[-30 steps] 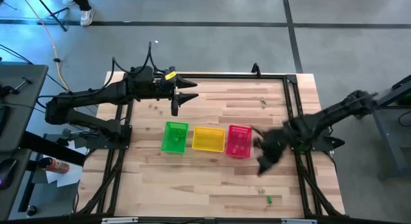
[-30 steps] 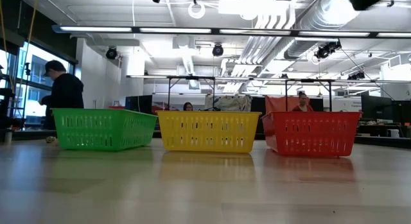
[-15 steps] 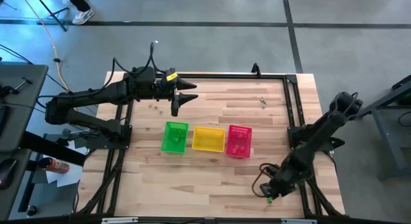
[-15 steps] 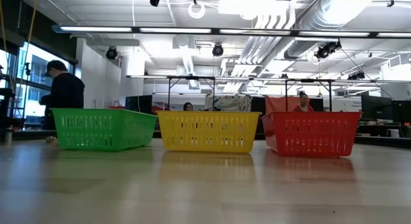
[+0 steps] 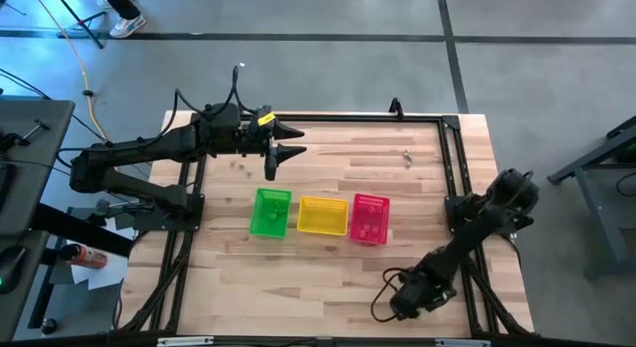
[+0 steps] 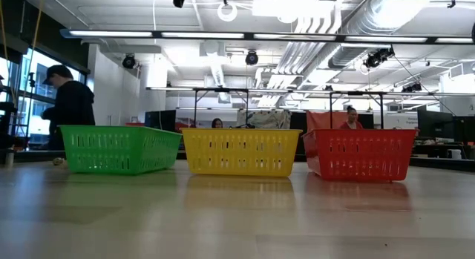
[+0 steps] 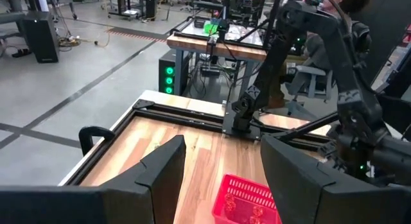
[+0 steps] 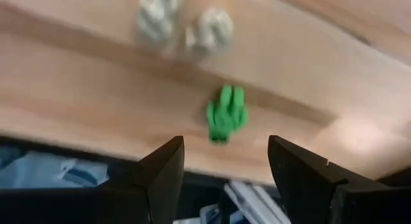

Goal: Sort Halloween decoration
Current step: Put the green skeleton toy into the green basket

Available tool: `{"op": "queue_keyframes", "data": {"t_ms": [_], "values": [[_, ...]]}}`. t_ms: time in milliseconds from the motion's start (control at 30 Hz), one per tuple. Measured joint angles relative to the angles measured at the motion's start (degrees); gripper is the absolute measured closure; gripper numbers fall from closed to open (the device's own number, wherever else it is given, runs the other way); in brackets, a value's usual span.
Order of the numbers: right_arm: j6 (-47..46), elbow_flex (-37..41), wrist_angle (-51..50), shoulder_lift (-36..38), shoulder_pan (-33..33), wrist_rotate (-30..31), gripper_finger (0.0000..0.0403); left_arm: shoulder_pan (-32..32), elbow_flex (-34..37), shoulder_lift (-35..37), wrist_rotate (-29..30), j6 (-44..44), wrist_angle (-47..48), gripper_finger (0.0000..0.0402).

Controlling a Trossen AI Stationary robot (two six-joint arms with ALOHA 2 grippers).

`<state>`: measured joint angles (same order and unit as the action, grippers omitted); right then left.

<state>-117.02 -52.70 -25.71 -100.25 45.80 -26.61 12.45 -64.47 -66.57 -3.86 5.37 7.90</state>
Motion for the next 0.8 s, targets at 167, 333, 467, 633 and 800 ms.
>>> {"op": "queue_keyframes", "data": {"t_ms": [167,333,467,633,800], "values": [[0.08,-1.33,-0.11,-3.16,-0.02,0.41,0.0183,0.00,0.00,0.00,0.01,0.55,0.02,0.0209],[0.27,-1.53,-2.64,-3.74,-0.04,0.85,0.0196,0.00,-0.02,0.00,0.02,0.52,0.02,0.0209],[0.52,-1.54,-3.72,-3.78,-0.16,1.96,0.0243,0.00,-0.02,0.00,0.02,0.50,0.02,0.0209],[0.54,-1.52,-5.71,-3.83,-0.68,3.03,0.0333,0.00,-0.02,0.00,0.02,0.48,0.02,0.0209],[2.76,-1.45,-6.01,-3.82,-0.85,3.26,0.0393,0.02,-0.02,0.00,0.02,0.48,0.02,0.0209]]}}
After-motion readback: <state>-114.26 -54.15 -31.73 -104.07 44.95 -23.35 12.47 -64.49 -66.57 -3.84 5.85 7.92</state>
